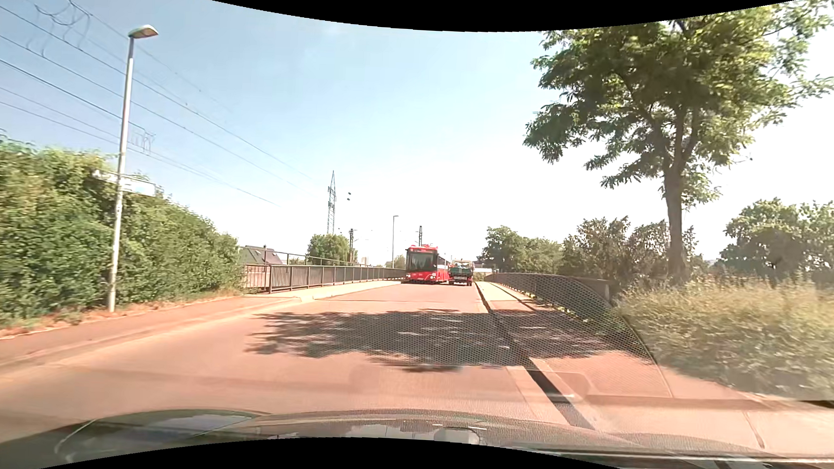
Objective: Follow the waypoints while adhering to traffic rules and regulations
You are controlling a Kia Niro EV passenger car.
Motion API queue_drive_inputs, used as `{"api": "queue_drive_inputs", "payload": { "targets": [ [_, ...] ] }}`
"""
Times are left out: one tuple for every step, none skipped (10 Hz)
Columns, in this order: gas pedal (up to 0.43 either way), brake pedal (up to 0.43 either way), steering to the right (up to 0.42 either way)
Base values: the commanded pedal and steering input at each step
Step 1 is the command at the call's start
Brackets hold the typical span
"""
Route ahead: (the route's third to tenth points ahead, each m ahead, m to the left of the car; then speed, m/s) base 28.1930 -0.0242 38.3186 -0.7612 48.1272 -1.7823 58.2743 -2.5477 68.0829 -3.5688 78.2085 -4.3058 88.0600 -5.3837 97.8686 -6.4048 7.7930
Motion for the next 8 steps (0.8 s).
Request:
{"api": "queue_drive_inputs", "payload": {
  "targets": [
    [0.110,0.000,0.029],
    [0.110,0.000,0.027],
    [0.110,0.000,0.026],
    [0.110,0.000,0.026],
    [0.110,0.000,0.023],
    [0.110,0.000,0.020],
    [0.110,0.000,0.018],
    [0.110,0.000,0.017]
  ]
}}
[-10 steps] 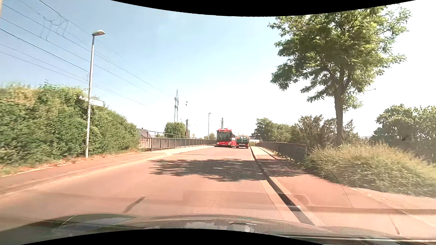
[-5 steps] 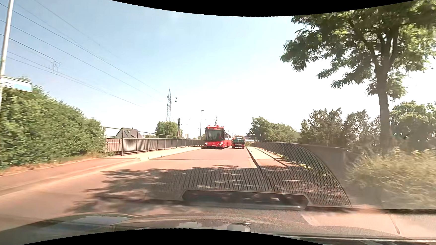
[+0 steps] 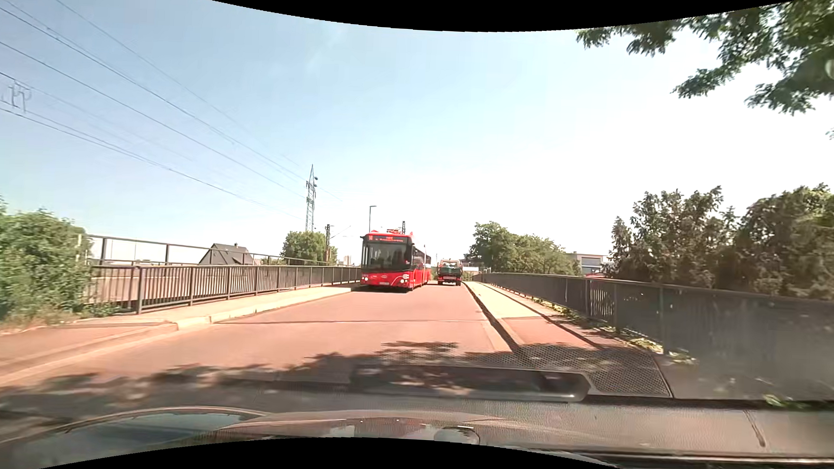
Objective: Follow the waypoints while adhering to traffic rules and regulations
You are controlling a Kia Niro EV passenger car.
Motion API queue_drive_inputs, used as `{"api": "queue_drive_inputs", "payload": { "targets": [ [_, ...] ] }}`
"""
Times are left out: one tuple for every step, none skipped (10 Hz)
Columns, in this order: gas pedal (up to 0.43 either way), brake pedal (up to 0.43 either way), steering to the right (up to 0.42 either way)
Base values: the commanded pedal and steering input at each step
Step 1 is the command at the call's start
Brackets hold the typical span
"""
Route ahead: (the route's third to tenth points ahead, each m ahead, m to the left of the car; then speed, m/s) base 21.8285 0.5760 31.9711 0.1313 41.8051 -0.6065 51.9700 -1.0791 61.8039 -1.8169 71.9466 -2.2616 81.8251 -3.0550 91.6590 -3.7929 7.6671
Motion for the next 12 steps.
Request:
{"api": "queue_drive_inputs", "payload": {
  "targets": [
    [0.110,0.000,0.017],
    [0.110,0.000,0.017],
    [0.110,0.000,0.017],
    [0.110,0.000,0.016],
    [0.110,0.000,0.016],
    [0.110,0.000,0.016],
    [0.110,0.000,0.016],
    [0.110,0.000,0.015],
    [0.110,0.000,0.012],
    [0.110,0.000,0.012],
    [0.110,0.000,0.010],
    [0.110,0.000,0.008]
  ]
}}
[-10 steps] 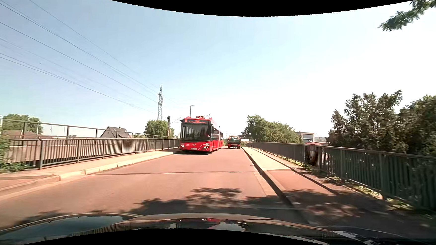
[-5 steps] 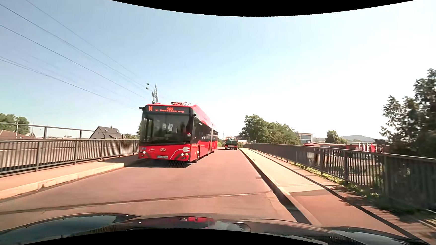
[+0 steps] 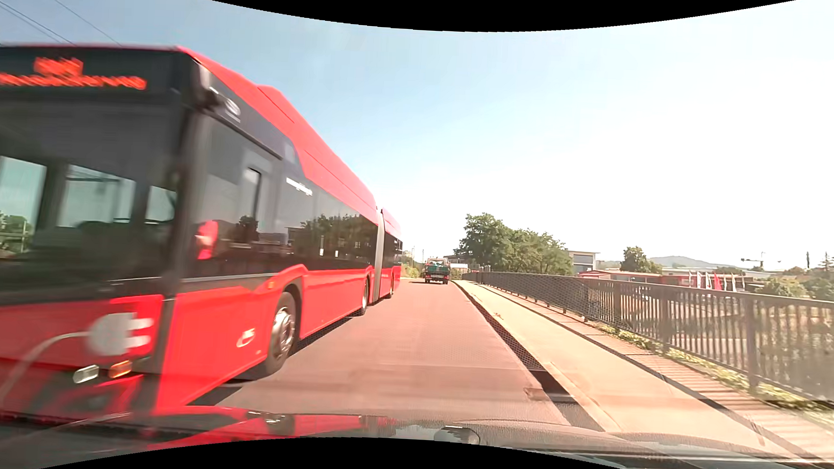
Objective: Follow the waypoints while adhering to traffic rules and regulations
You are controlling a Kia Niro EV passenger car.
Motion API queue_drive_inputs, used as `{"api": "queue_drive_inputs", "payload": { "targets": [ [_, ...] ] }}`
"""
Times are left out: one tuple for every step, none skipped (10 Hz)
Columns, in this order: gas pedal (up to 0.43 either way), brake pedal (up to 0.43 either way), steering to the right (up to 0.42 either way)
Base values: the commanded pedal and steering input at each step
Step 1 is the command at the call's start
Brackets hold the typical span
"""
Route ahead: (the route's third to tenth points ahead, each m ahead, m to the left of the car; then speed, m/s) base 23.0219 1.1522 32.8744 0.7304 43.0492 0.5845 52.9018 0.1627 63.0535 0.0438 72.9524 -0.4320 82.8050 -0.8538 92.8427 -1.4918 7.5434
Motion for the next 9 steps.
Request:
{"api": "queue_drive_inputs", "payload": {
  "targets": [
    [0.110,0.000,0.006],
    [0.118,0.000,0.005],
    [0.118,0.000,0.005],
    [0.118,0.000,0.005],
    [0.118,0.000,0.004],
    [0.118,0.000,0.004],
    [0.118,0.000,0.008],
    [0.118,0.000,0.009],
    [0.118,0.000,0.008]
  ]
}}
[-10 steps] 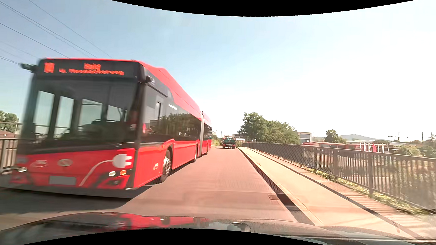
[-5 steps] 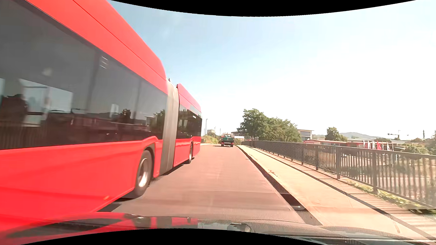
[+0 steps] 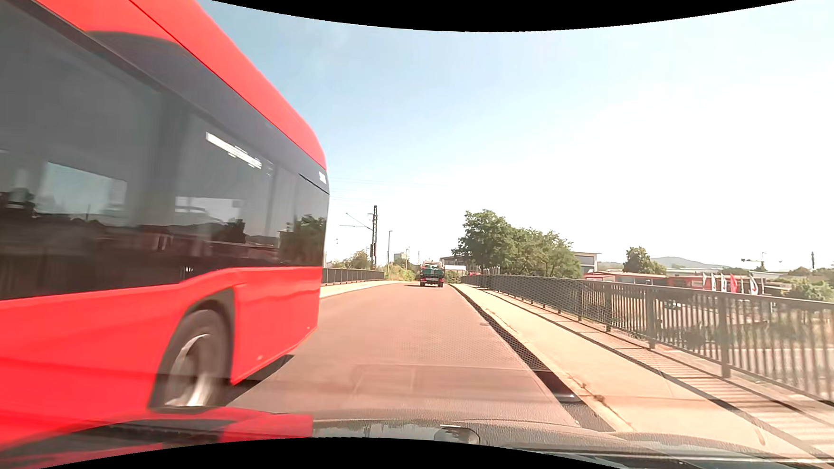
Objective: Follow the waypoints while adhering to traffic rules and regulations
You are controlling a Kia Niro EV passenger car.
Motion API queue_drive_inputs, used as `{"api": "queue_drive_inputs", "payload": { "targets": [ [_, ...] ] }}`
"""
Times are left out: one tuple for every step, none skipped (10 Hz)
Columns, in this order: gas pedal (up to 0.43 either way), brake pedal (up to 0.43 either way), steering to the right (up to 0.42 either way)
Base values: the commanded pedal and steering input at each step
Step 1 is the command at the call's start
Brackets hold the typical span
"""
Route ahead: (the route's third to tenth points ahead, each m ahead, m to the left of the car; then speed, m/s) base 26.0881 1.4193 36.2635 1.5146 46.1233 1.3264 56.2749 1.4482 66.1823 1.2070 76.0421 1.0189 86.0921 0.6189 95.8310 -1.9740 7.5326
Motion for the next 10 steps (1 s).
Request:
{"api": "queue_drive_inputs", "payload": {
  "targets": [
    [0.118,0.000,0.007],
    [0.118,0.000,0.007],
    [0.118,0.000,0.008],
    [0.118,0.000,0.008],
    [0.118,0.000,0.008],
    [0.118,0.000,0.008],
    [0.118,0.000,0.008],
    [0.118,0.000,0.008],
    [0.118,0.000,0.007],
    [0.118,0.000,0.007]
  ]
}}
